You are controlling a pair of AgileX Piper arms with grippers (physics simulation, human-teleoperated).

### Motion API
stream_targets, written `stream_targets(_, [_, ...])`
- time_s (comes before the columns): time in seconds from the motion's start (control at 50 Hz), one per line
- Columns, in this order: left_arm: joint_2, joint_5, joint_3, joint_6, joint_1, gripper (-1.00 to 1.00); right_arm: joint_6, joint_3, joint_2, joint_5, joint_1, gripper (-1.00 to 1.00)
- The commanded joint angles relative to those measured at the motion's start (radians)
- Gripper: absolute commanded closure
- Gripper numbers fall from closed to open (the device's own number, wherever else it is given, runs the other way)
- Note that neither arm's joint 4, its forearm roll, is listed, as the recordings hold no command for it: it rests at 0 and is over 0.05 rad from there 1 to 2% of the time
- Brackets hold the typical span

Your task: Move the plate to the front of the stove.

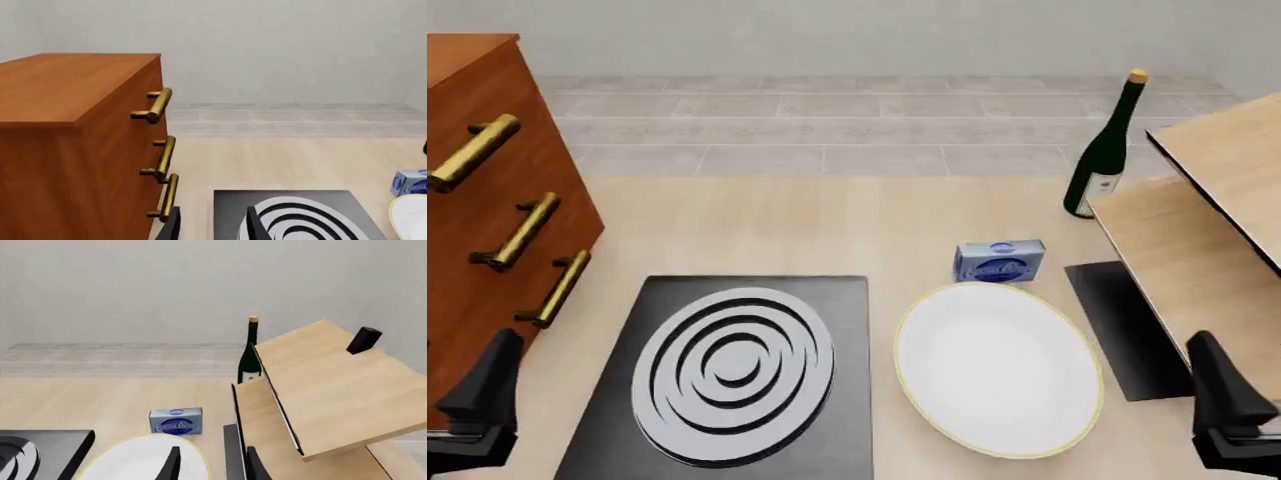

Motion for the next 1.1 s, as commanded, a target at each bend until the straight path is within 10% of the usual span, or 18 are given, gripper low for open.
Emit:
stream_targets(0.02, [-0.013, 0.019, -0.007, 0.015, -0.006, -1.00, 0.006, -0.001, 0.006, 0.002, 0.001, -1.00])
stream_targets(0.22, [0.029, 0.030, -0.051, 0.119, -0.088, -1.00, -0.002, 0.001, 0.002, 0.017, 0.008, -1.00])
stream_targets(0.8, [0.389, 0.316, -0.563, 0.399, -0.526, -1.00, 0.009, 0.001, -0.002, 0.020, 0.029, -1.00])
stream_targets(1.1, [0.546, 0.350, -0.632, 0.593, -0.653, -1.00, 0.012, 0.000, -0.002, 0.017, 0.033, -1.00])
